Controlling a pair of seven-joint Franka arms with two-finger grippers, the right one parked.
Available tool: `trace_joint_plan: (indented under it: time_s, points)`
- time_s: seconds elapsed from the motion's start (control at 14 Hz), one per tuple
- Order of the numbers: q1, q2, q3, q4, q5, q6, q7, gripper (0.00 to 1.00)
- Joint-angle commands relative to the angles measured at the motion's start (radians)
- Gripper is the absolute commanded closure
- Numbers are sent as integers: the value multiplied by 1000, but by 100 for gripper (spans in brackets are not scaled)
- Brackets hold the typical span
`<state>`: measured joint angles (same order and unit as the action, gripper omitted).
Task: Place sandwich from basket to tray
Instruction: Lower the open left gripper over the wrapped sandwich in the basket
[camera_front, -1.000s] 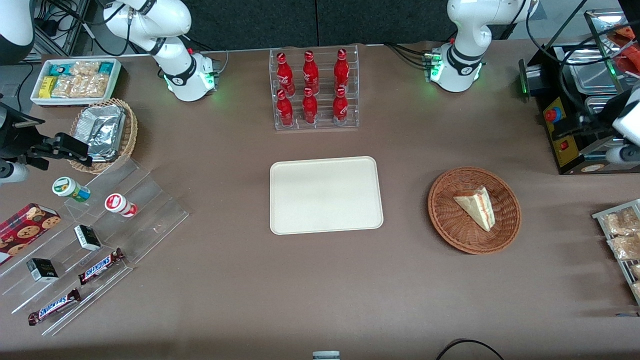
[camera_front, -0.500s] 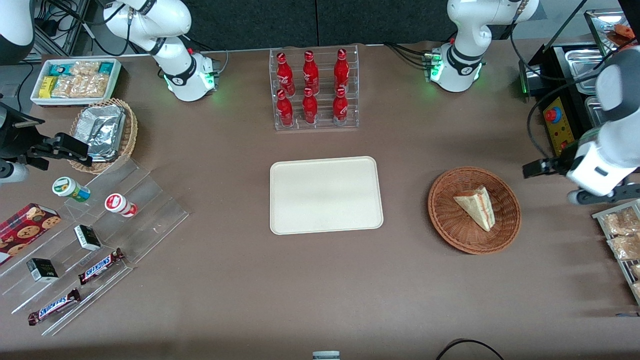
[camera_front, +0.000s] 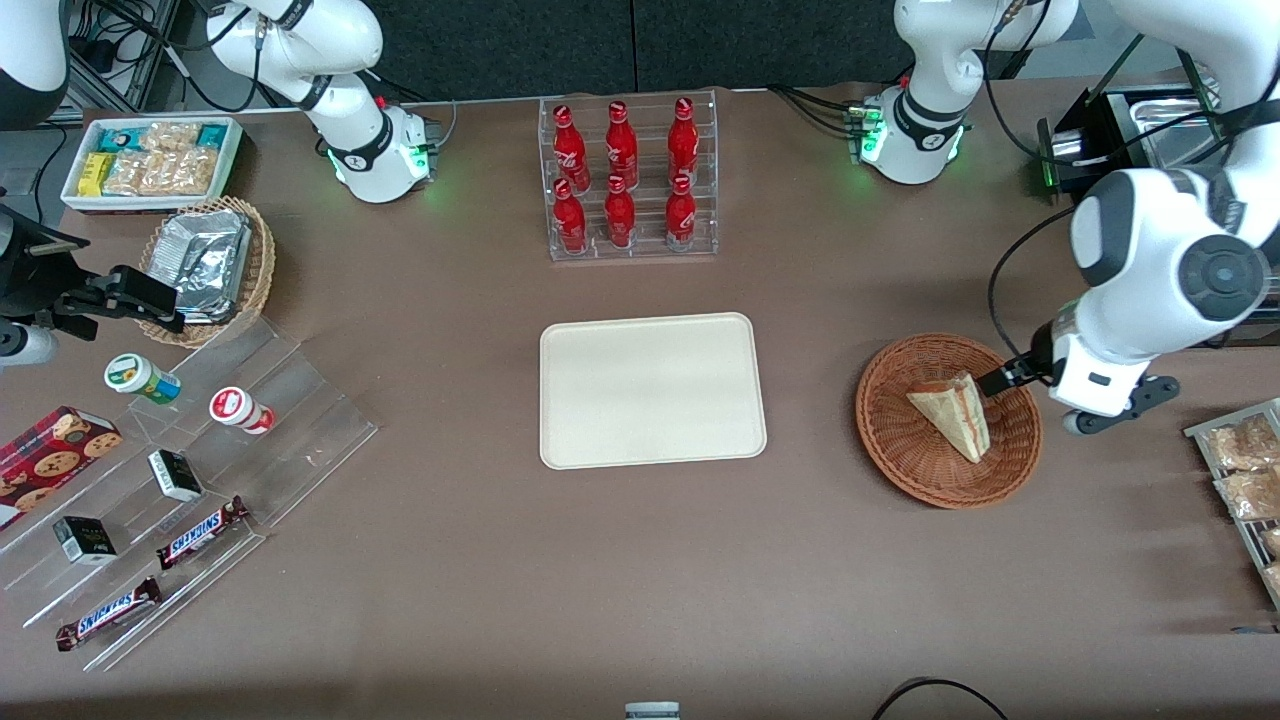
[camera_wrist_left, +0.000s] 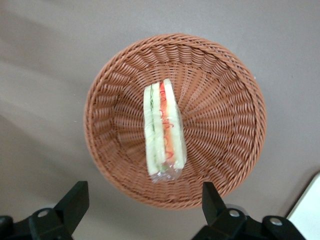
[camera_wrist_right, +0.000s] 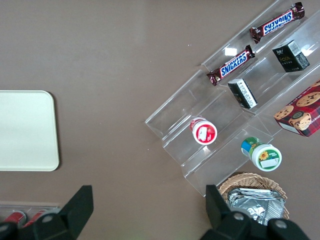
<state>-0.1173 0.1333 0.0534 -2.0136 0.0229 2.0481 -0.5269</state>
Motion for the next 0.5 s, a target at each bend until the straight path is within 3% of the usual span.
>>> trace_joint_plan:
  time_s: [0.0, 0.43]
  points:
    - [-39, -27, 5, -144, 9, 154, -93, 0]
    - [-39, 38, 6, -209, 9, 291, -111, 0]
